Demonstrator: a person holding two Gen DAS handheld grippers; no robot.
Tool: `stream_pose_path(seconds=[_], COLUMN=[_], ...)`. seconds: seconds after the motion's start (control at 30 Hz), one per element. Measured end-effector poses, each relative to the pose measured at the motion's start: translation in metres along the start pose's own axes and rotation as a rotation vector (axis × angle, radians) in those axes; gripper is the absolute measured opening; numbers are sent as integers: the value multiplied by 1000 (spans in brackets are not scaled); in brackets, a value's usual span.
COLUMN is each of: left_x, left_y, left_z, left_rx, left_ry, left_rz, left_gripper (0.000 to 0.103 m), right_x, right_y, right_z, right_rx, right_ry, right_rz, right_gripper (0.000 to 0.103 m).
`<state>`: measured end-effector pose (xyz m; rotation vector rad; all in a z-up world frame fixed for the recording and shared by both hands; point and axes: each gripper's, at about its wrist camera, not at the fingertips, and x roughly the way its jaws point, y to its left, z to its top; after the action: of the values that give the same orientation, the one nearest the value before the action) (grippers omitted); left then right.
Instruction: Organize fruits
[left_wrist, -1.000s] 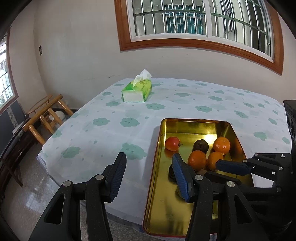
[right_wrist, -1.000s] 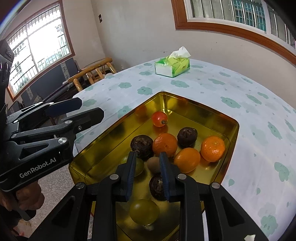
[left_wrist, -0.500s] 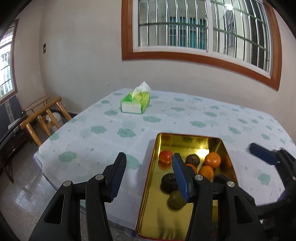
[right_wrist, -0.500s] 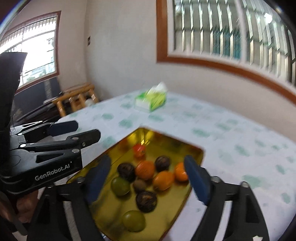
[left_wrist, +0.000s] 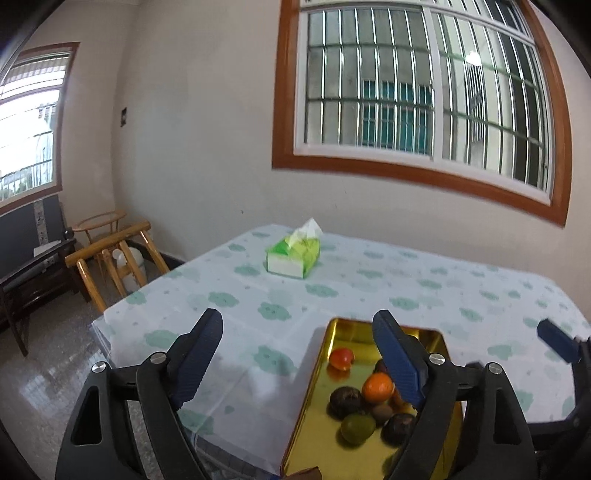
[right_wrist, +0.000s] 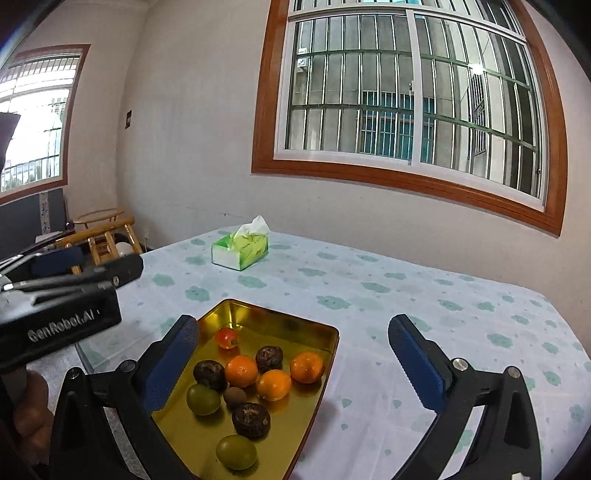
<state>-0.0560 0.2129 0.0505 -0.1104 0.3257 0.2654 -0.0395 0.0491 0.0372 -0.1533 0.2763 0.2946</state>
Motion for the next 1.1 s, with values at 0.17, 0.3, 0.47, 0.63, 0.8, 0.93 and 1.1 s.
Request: stream_pose_path(seconds=[0.17, 0.3, 0.47, 0.63, 0.8, 0.93, 1.1], left_x=[-7, -11, -16, -16, -15, -14, -11], left_y=[-3, -8, -14, -18, -19, -20, -24], left_z=[5, 6, 6, 4, 3, 2, 0], left_rx=[27, 44, 69, 90, 92, 97, 109], left_ry=[-22, -30, -45, -45, -36, -29, -11], left_rz=[6, 0, -4, -4, -3, -3, -2], left_gripper=[85, 87, 88, 89, 91, 92, 93], right_x=[-4, -8, -9, -7, -6, -6, -3], right_y=[3, 3, 1, 0, -1, -2, -6], right_z=[4, 6, 5, 5, 4, 3, 0], right_rx=[-10, -6, 3, 7, 13, 17, 25], right_ry=[-14, -20, -18, -14, -8, -7, 12], right_rz=[22, 29, 31, 32, 36, 41, 43], right_gripper=[102, 102, 102, 102, 102, 102, 102])
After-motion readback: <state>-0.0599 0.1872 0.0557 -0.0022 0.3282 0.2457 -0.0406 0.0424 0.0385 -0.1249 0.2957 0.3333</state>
